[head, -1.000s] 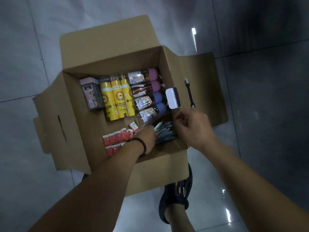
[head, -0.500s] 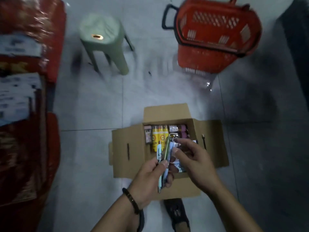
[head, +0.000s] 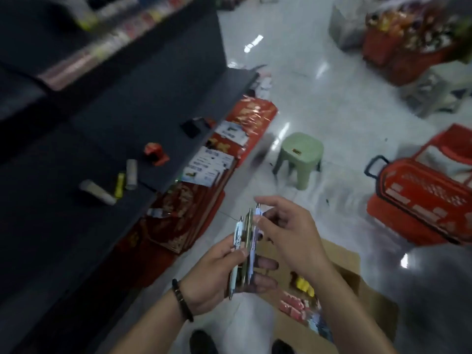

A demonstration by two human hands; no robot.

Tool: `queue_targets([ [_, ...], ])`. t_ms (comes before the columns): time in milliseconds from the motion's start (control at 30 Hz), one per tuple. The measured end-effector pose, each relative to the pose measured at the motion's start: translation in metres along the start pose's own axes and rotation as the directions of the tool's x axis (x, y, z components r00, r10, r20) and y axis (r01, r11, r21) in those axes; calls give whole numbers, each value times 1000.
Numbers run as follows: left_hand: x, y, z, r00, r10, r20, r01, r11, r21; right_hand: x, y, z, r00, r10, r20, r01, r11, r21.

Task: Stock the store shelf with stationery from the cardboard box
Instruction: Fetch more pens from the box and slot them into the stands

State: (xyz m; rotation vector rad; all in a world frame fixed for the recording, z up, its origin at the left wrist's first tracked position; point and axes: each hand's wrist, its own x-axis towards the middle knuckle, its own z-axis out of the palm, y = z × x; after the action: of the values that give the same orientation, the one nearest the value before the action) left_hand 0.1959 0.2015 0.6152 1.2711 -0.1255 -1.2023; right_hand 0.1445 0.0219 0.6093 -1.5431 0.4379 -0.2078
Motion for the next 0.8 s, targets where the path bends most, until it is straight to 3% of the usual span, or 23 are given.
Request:
queue_targets([
  [167,-114,27,-46,960,154,-233,-197,964,-176,-10,-70,116,969,-83,234,101,992,-70],
  [333,-232,37,-123,865,260,-428,-366,912,-185,-39,-121,257,916,-184,358,236,966,-107],
  [433,-305,40,-174,777,336,-532,-464,877,-125,-62,-150,344,884,-253,394,304,950,-74],
  [500,-351,40,-205,681,384,-624,-525,850,-51,-80,-167,403,861,-291,418,331,943,-25],
  [600,-411,38,-250,576,404,-711,-541,840,39,-104,-183,487,813,-341,473,374,927,25],
  [800,-508,38,-322,554,378,-742,-621,781,-67,-131,-216,613,731,-371,573,418,907,54],
])
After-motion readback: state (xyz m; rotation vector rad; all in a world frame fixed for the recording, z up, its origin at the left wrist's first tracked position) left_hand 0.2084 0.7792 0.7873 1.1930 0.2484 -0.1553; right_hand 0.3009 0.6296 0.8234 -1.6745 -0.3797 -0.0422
